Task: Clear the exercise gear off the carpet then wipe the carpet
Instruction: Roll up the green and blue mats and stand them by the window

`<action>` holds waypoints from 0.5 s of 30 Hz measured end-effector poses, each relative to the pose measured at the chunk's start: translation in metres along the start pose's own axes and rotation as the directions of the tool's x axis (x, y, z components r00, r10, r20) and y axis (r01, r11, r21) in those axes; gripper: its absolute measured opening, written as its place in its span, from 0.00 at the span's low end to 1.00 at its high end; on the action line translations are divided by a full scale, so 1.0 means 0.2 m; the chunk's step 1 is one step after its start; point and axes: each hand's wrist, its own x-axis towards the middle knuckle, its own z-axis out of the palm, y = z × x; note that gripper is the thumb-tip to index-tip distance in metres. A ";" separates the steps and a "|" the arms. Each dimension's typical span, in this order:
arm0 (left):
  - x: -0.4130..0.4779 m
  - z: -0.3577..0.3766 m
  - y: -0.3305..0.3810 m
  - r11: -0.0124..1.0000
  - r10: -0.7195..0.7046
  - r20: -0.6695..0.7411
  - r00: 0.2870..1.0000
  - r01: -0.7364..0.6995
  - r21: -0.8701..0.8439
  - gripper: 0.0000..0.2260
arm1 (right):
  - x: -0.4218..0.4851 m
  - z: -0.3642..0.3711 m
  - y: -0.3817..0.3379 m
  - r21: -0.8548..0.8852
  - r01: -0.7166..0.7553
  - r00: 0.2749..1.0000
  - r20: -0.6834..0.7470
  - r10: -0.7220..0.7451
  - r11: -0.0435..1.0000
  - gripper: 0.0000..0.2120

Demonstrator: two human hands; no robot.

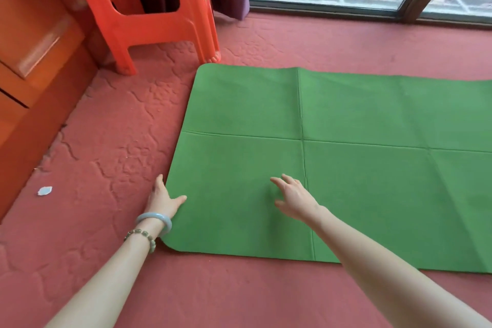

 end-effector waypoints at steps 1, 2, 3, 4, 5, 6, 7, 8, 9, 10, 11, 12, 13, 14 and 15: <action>0.01 -0.02 0.00 0.999 -0.013 0.005 1.000 0.013 -0.037 0.34 | -0.01 0.00 0.02 0.026 -0.008 1.000 -0.017 0.008 1.000 0.32; 0.02 -0.04 0.00 0.998 -0.011 0.017 1.000 0.012 -0.060 0.28 | -0.01 0.00 0.03 0.052 -0.018 0.999 -0.036 0.020 0.999 0.31; 0.03 -0.06 0.01 0.998 0.012 0.037 0.999 -0.010 -0.062 0.22 | -0.01 -0.01 0.04 0.081 -0.033 0.998 -0.054 0.038 0.996 0.31; 0.03 -0.08 0.01 0.998 0.044 0.057 0.997 -0.041 -0.049 0.17 | -0.01 -0.02 0.06 0.116 -0.050 0.996 -0.069 0.058 0.992 0.31; 0.02 -0.10 0.02 0.997 0.079 0.064 0.995 -0.077 -0.032 0.15 | -0.02 -0.02 0.07 0.150 -0.066 0.994 -0.079 0.079 0.986 0.31; 0.02 -0.12 0.03 0.993 0.117 0.056 0.991 -0.117 -0.012 0.15 | -0.02 -0.03 0.09 0.179 -0.079 0.992 -0.084 0.096 0.981 0.31; 0.02 -0.15 0.03 0.989 0.149 0.050 0.988 -0.150 0.014 0.17 | -0.02 -0.03 0.10 0.199 -0.090 0.991 -0.082 0.108 0.976 0.32; 0.01 -0.17 0.04 0.984 0.169 0.049 0.984 -0.171 0.045 0.19 | -0.03 -0.03 0.11 0.208 -0.096 0.990 -0.077 0.114 0.973 0.32; 0.00 -0.18 0.04 0.981 0.177 0.049 0.983 -0.180 0.073 0.21 | -0.03 -0.03 0.11 0.216 -0.100 0.990 -0.072 0.118 0.971 0.32; -0.01 -0.20 0.04 0.978 0.179 0.048 0.983 -0.183 0.097 0.24 | -0.04 -0.02 0.11 0.228 -0.101 0.990 -0.069 0.120 0.968 0.32; -0.03 -0.21 0.04 0.976 0.177 0.049 0.983 -0.182 0.122 0.25 | -0.04 -0.03 0.11 0.246 -0.099 0.991 -0.068 0.119 0.964 0.32; -0.05 -0.23 0.05 0.972 0.181 0.051 0.982 -0.186 0.141 0.26 | -0.04 -0.03 0.10 0.264 -0.094 0.991 -0.070 0.117 0.960 0.32; -0.07 -0.24 0.06 0.969 0.190 0.051 0.981 -0.195 0.153 0.27 | -0.04 -0.03 0.09 0.279 -0.090 0.991 -0.073 0.114 0.956 0.33; -0.09 -0.26 0.06 0.967 0.192 0.053 0.980 -0.198 0.162 0.27 | -0.04 -0.04 0.08 0.289 -0.083 0.991 -0.077 0.109 0.954 0.33; -0.11 -0.29 0.06 0.966 0.185 0.057 0.981 -0.192 0.173 0.28 | -0.04 -0.04 0.06 0.299 -0.074 0.992 -0.074 0.101 0.951 0.33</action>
